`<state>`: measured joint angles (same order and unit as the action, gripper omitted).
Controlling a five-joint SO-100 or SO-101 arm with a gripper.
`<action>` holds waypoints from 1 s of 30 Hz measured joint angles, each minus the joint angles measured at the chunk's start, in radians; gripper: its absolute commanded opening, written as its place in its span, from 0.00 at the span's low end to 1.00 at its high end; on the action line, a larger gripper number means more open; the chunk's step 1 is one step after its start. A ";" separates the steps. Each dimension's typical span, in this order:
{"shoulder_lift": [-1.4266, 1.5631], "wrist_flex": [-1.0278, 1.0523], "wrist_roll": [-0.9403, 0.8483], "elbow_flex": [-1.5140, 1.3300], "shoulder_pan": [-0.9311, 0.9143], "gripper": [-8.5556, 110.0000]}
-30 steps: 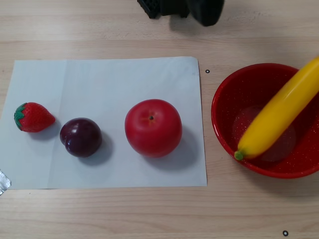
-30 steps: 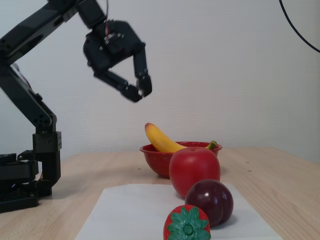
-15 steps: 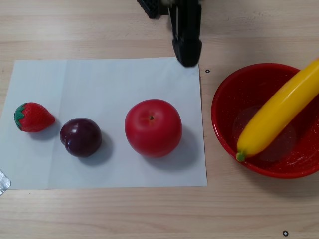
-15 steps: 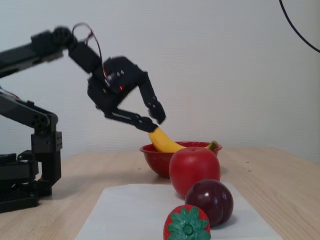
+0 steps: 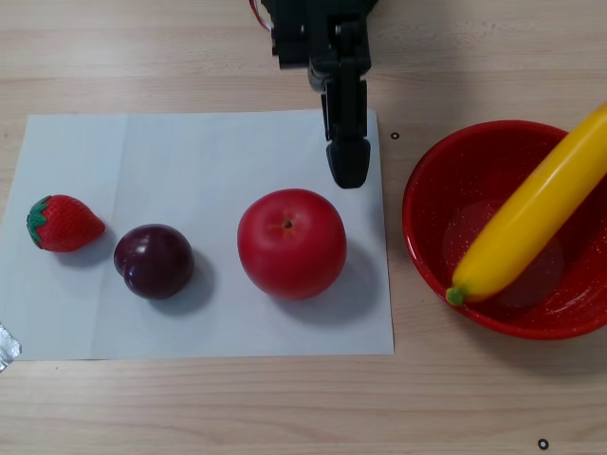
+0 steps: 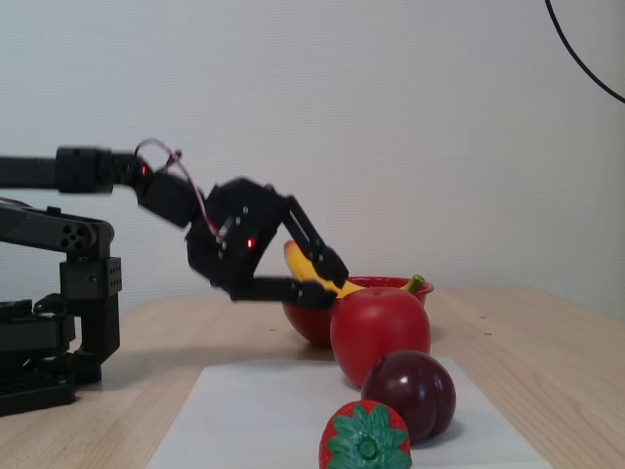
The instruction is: Grasp the banana and put it in the red bowl.
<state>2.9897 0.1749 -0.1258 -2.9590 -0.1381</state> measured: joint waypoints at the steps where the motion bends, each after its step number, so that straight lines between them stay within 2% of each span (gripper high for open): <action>1: 0.018 -0.031 0.000 -0.040 0.002 0.07; 9: 0.160 -0.075 0.002 -0.140 0.014 0.07; 16: 0.258 0.227 -0.012 -0.140 0.011 0.07; 30: 0.296 0.640 -0.020 -0.140 0.009 0.07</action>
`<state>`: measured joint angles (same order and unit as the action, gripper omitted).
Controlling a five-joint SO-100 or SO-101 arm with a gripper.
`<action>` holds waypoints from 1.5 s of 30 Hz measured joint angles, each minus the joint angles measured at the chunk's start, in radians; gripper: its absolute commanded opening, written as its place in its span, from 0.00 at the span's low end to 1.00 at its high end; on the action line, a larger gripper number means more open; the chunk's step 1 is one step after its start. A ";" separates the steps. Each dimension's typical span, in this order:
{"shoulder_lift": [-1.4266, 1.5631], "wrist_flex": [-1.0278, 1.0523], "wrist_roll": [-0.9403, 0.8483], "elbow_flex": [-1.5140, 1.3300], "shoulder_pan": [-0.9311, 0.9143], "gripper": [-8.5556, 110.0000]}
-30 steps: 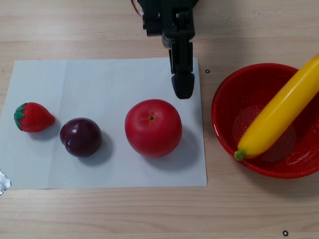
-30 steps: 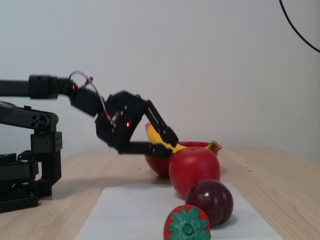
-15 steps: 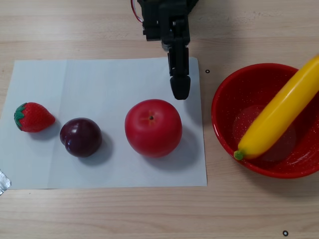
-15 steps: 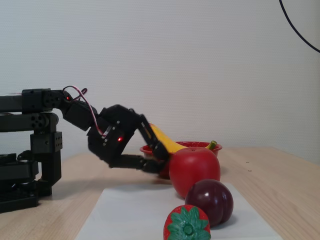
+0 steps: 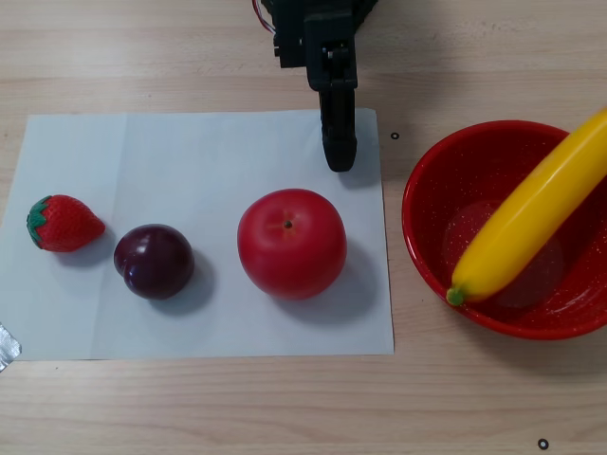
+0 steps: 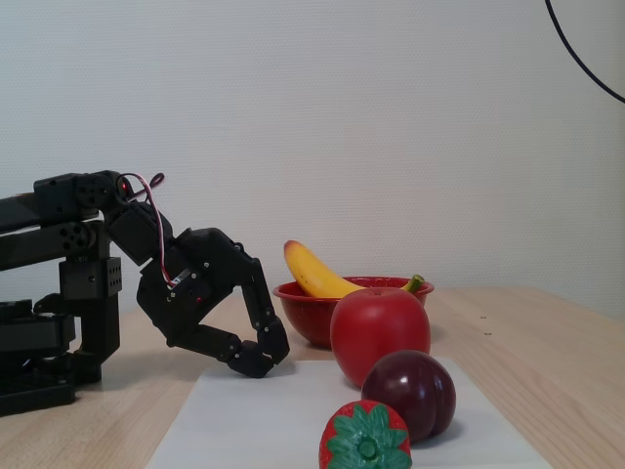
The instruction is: Grasp the banana and put it in the red bowl.
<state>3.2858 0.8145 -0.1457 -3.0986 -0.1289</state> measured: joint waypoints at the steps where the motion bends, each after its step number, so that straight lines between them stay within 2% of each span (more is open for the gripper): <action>1: 0.000 0.021 0.000 0.000 0.000 0.07; 45: 0.000 0.058 0.044 0.000 -0.002 0.07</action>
